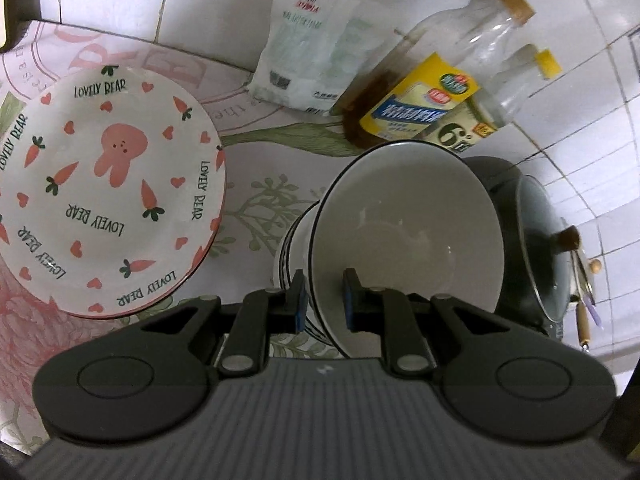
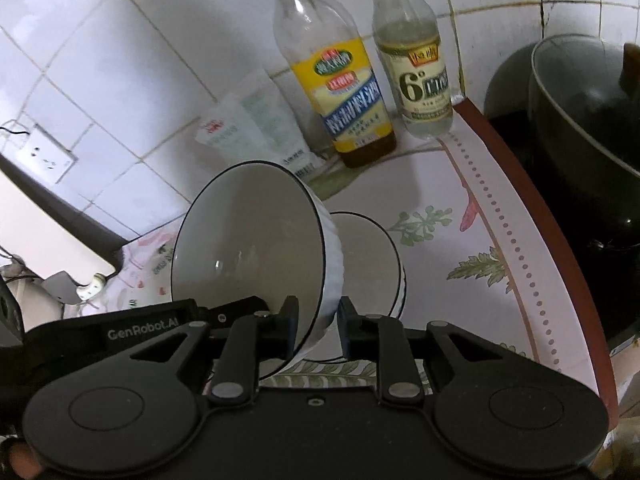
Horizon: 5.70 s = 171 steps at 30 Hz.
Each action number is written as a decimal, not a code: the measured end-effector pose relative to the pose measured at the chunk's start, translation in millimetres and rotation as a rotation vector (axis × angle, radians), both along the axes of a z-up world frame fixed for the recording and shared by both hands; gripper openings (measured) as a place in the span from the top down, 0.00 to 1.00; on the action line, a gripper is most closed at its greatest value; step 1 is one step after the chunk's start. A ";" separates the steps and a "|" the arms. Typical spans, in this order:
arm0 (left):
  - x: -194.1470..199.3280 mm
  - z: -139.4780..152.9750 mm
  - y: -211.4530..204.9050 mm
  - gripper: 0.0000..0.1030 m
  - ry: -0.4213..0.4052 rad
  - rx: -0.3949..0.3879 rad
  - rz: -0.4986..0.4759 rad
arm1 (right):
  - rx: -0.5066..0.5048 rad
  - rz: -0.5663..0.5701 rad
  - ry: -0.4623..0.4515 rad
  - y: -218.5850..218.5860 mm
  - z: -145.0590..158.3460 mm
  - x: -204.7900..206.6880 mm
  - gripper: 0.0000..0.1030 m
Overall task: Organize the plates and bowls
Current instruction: 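Carry the white bowl past the plate stack toward the nested bowls, then lower the white bowl into the nested bowls and open both grippers, then back both grippers away from the three nested bowls, then close both grippers on the rim of the nested bowl stack, then lift the bowl stack and carry it over the pink bear plate stack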
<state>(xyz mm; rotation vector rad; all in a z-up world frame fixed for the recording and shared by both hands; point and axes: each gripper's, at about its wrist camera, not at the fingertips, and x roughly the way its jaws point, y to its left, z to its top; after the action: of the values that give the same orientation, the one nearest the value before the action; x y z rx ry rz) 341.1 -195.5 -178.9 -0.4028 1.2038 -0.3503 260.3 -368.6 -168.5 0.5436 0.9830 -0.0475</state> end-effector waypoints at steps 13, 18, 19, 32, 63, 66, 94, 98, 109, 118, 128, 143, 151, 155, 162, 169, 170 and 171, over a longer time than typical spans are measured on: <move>6.1 -11.0 -17.6 0.84 0.027 0.058 -0.011 | -0.039 0.014 0.035 -5.3 -14.0 11.4 0.74; 6.9 -15.3 -18.3 0.83 0.056 0.043 -0.008 | -0.041 0.024 0.057 -8.8 -16.9 13.8 0.72; 6.9 -16.3 -17.6 0.83 0.062 0.036 0.001 | -0.041 0.027 0.065 -9.2 -17.3 14.2 0.71; 12.6 -20.0 -15.7 0.82 0.092 0.010 0.020 | 0.063 0.019 0.097 -20.0 -13.6 16.7 0.55; 1.5 -17.7 -12.6 0.74 -0.016 0.074 -0.062 | -0.114 0.081 -0.107 -7.4 -8.6 -18.7 0.76; -0.7 -16.0 -7.2 0.67 0.009 0.035 -0.058 | -0.144 0.094 -0.136 -4.0 -9.2 -25.8 0.76; -112.7 53.3 22.5 0.60 -0.189 -0.076 -0.271 | -0.286 0.252 -0.400 10.5 52.7 -147.4 0.64; -125.1 53.3 26.0 0.59 -0.232 -0.076 -0.297 | -0.295 0.287 -0.452 15.1 53.0 -164.0 0.59; -149.7 30.1 14.9 0.49 -0.401 0.002 -0.345 | -0.369 0.339 -0.494 8.9 27.1 -172.1 0.40; -143.5 7.2 15.0 0.31 -0.446 -0.085 -0.225 | -0.391 0.333 -0.560 -9.3 -32.1 -152.6 0.14; -112.5 -1.8 33.1 0.26 -0.394 -0.231 -0.080 | -0.383 0.389 -0.536 -18.0 -73.2 -116.7 0.11; -48.7 -59.5 25.5 0.24 -0.128 -0.356 0.143 | -0.397 0.479 -0.426 1.9 -107.6 -52.0 0.10; -39.3 -71.4 20.3 0.41 -0.084 -0.314 0.153 | -0.420 0.498 -0.421 10.4 -107.2 -32.9 0.10; -38.0 -72.5 19.1 0.42 -0.081 -0.306 0.167 | -0.405 0.502 -0.417 9.5 -106.1 -22.9 0.08; -31.2 -81.0 17.3 0.46 -0.041 -0.280 0.247 | -0.341 0.505 -0.377 9.0 -109.8 -2.2 0.04; -26.2 -83.1 10.4 0.47 -0.086 -0.229 0.237 | -0.277 0.502 -0.363 6.2 -113.4 6.6 0.04; -26.5 -82.7 9.1 0.47 -0.093 -0.215 0.239 | -0.270 0.508 -0.362 5.6 -113.0 7.7 0.03; -26.9 -82.3 7.9 0.48 -0.098 -0.204 0.238 | -0.273 0.509 -0.361 6.4 -112.8 8.8 0.03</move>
<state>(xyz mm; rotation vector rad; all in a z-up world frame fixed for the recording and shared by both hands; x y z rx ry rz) 314.3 -187.6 -261.2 -0.6912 1.0146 -0.2843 269.2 -362.2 -281.3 0.0358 0.7205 0.3560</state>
